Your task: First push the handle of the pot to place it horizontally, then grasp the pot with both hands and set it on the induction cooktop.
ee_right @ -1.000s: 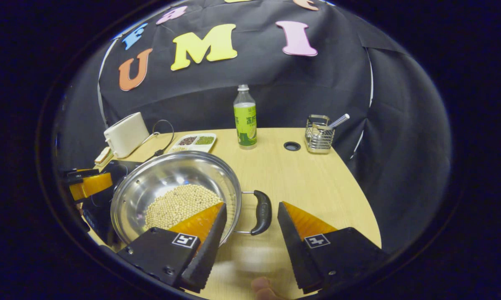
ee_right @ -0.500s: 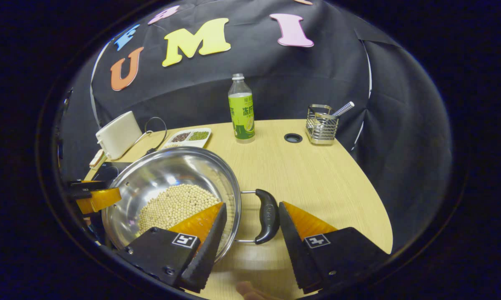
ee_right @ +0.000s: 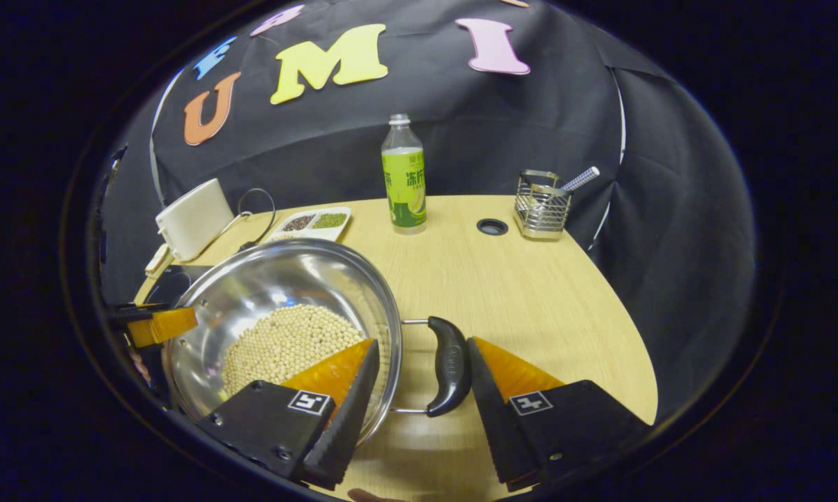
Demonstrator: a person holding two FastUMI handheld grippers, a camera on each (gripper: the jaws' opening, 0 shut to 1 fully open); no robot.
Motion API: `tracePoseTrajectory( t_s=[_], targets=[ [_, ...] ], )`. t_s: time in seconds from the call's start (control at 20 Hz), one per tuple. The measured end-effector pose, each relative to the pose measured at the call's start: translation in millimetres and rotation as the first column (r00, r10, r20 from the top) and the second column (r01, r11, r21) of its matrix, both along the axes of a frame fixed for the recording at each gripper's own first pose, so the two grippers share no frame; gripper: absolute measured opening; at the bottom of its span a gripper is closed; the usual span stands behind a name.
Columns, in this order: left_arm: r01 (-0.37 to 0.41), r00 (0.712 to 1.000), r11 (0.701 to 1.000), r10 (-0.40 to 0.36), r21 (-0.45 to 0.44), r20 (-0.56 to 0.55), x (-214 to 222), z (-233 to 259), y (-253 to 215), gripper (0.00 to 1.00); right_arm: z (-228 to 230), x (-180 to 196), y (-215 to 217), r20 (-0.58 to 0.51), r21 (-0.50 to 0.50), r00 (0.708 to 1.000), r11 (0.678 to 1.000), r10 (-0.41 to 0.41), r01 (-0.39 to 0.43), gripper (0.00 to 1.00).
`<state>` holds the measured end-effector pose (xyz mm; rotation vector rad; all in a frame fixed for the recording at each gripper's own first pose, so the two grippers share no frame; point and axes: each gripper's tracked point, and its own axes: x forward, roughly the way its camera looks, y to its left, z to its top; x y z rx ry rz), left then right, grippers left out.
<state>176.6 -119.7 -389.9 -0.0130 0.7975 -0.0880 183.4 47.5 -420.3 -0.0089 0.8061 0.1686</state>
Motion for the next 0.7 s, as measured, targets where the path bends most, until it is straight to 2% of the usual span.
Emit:
tracePoseTrajectory(
  t_s=[0.2,0.25,0.3,0.35,0.45,0.6,0.65,0.7],
  targets=[
    [0.020,0.999,0.999,-0.021,0.035,0.025,2,-8,3,0.67,0,-3,0,-0.014,0.001,1.000,1.000,-0.011,0.011,0.78],
    [0.016,0.999,1.000,-0.016,0.020,0.027,1,-4,3,0.65,1,-4,-1,-0.017,-0.003,1.000,1.000,-0.018,0.018,0.71],
    [0.005,1.000,1.000,-0.005,0.000,0.029,0,-2,3,0.65,0,-3,-1,-0.021,-0.013,1.000,1.000,-0.023,0.022,0.74],
    [0.005,1.000,1.000,-0.005,-0.007,0.030,-1,-1,4,0.63,-1,-3,-3,-0.028,-0.031,0.999,0.999,-0.026,0.025,0.65],
    [0.000,1.000,1.000,0.000,-0.016,0.021,-2,-1,5,0.61,1,-3,-2,-0.029,-0.030,0.999,0.999,-0.031,0.030,0.68],
    [0.008,1.000,1.000,-0.008,0.010,-0.001,-14,1,9,0.57,1,-10,-2,-0.059,-0.013,0.997,0.999,-0.045,0.044,0.66],
    [0.006,1.000,1.000,-0.006,0.009,-0.003,-17,1,10,0.65,2,-16,-2,-0.072,-0.005,0.996,0.999,-0.053,0.053,0.65],
    [0.011,1.000,1.000,-0.011,0.009,-0.007,-23,1,10,0.56,4,-25,-3,-0.082,-0.001,0.995,0.998,-0.058,0.058,0.64]
  ],
)
